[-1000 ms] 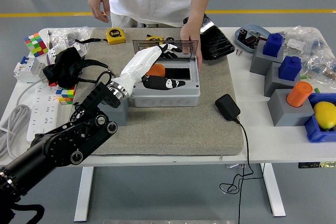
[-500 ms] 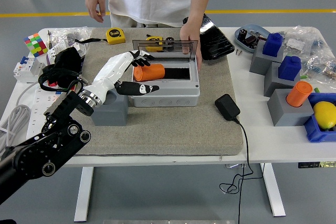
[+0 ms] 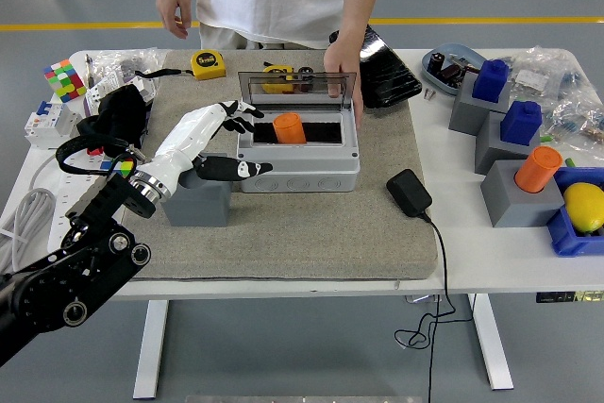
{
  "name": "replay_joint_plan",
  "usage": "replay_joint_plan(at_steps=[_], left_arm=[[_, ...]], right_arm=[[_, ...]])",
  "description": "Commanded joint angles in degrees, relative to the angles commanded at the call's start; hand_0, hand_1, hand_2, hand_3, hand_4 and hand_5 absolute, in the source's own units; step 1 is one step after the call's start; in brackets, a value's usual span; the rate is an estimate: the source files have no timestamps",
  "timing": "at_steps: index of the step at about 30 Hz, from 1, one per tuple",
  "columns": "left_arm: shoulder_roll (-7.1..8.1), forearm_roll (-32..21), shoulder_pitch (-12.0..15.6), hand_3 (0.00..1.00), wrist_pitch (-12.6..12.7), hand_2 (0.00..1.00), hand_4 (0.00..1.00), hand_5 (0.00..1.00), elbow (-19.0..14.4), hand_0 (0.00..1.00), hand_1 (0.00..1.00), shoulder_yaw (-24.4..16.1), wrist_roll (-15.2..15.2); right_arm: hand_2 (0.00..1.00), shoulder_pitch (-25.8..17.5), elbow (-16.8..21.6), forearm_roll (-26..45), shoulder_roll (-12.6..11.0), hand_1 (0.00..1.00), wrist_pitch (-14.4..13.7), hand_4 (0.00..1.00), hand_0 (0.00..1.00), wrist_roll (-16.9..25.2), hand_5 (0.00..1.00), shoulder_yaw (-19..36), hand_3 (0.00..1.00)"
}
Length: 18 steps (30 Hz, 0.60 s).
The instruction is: Fetch the battery,place it into the box,close the lid of the box
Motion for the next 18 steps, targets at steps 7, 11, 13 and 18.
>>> replay_joint_plan(at_steps=[7,11,13,18], left_arm=[[-1.69,0.12,-0.83,0.707,0.21,0.572,0.998,0.340,-1.00,0.532,0.575,-2.48,-0.55],[-4.40,0.85,-3.92,0.707,0.05,0.668,0.998,0.400,-0.17,0.650,0.682,-3.19,-0.81],[-5.79,1.35,-5.72,0.707,-0.12,0.668,0.998,0.400,0.83,0.650,0.682,-3.30,-0.71],[-8.72,2.70,-10.38,0.741,-0.98,0.750,0.998,0.461,4.49,0.740,0.768,-2.65,0.39]], right_arm=[[0.590,-0.17,0.03,-0.10,0.12,0.602,-0.04,0.926,0.545,0.04,0.485,0.21,0.546],[0.589,-0.11,0.04,-0.01,0.18,0.601,-0.04,0.927,0.545,0.06,0.485,0.10,0.546],[0.589,-0.02,0.07,-0.01,0.22,0.601,-0.05,0.927,0.545,0.08,0.485,0.14,0.546],[0.590,0.21,0.15,-0.07,0.20,0.601,-0.10,0.927,0.545,0.09,0.484,0.17,0.547]])
